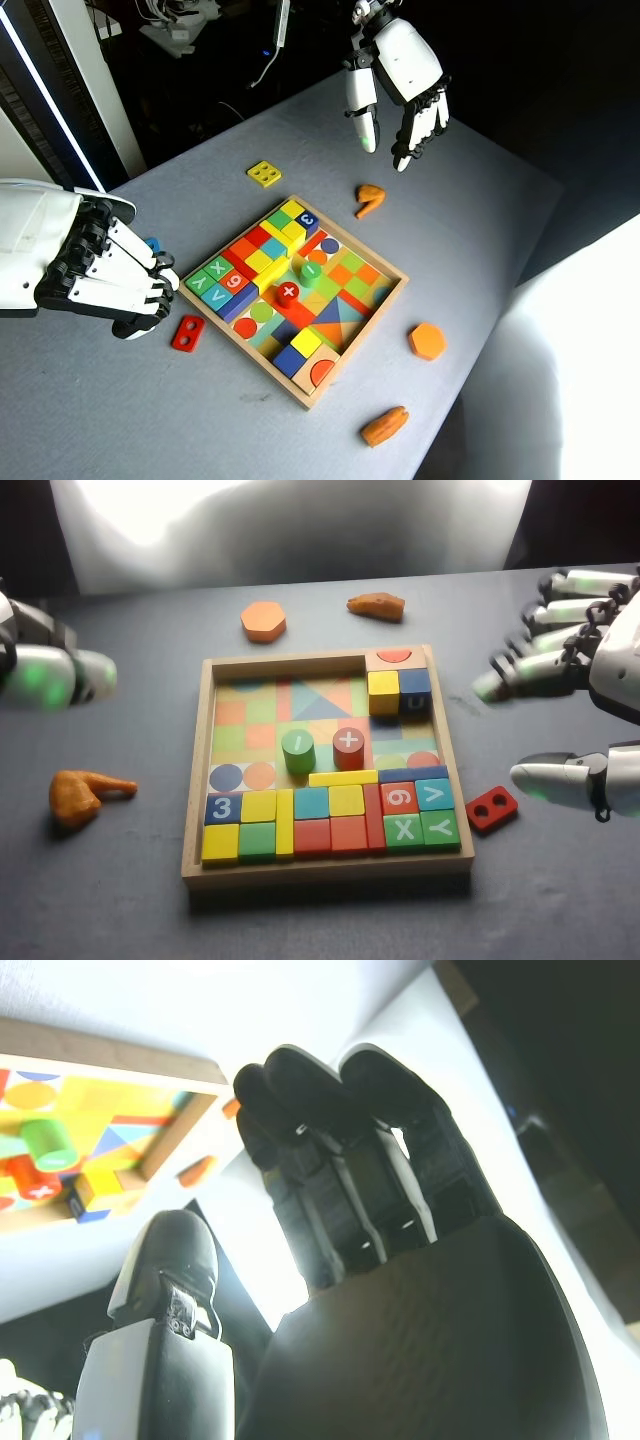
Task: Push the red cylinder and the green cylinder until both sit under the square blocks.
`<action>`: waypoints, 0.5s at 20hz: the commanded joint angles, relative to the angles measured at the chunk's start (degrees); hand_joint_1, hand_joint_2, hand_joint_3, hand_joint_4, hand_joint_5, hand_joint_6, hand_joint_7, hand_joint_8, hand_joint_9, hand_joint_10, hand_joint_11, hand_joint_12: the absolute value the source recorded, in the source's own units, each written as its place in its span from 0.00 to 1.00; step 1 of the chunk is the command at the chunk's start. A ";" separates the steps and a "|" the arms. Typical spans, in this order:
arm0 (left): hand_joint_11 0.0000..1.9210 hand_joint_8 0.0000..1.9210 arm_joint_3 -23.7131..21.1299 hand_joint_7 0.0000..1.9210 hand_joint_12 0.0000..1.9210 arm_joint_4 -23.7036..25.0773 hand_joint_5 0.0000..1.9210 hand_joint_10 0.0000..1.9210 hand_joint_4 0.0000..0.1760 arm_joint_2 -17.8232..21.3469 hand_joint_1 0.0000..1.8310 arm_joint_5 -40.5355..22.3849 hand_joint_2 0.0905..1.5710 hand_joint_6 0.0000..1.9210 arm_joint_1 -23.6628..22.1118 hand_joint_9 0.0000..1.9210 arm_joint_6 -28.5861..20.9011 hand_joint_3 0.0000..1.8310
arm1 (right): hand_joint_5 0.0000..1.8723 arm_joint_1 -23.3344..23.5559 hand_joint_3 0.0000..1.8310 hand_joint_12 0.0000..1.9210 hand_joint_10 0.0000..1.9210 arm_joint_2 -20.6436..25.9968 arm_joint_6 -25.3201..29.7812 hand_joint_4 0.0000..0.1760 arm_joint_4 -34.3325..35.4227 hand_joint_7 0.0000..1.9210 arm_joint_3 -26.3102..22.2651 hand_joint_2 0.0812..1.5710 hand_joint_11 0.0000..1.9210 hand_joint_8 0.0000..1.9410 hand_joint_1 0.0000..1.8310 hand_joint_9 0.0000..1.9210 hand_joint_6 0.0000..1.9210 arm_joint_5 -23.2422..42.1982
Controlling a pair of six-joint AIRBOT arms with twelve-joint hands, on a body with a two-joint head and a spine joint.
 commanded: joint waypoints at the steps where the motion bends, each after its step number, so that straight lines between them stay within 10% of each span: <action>1: 0.00 0.00 0.25 0.00 0.00 3.69 0.00 0.00 0.29 0.26 0.00 1.16 0.79 0.00 -0.63 0.00 -0.04 0.02 | 0.23 0.99 0.01 0.40 0.01 0.28 -0.29 0.00 0.65 0.20 -0.03 0.73 0.00 0.00 0.02 0.16 0.01 6.81; 10: 0.00 0.00 0.25 0.00 0.00 3.69 0.00 0.00 0.26 0.27 0.00 1.16 0.78 0.00 -0.75 0.00 -0.04 0.01 | 0.20 3.67 0.00 0.31 0.00 -3.98 -1.11 0.00 6.40 0.17 4.02 0.73 0.00 0.00 0.00 0.13 0.00 -3.70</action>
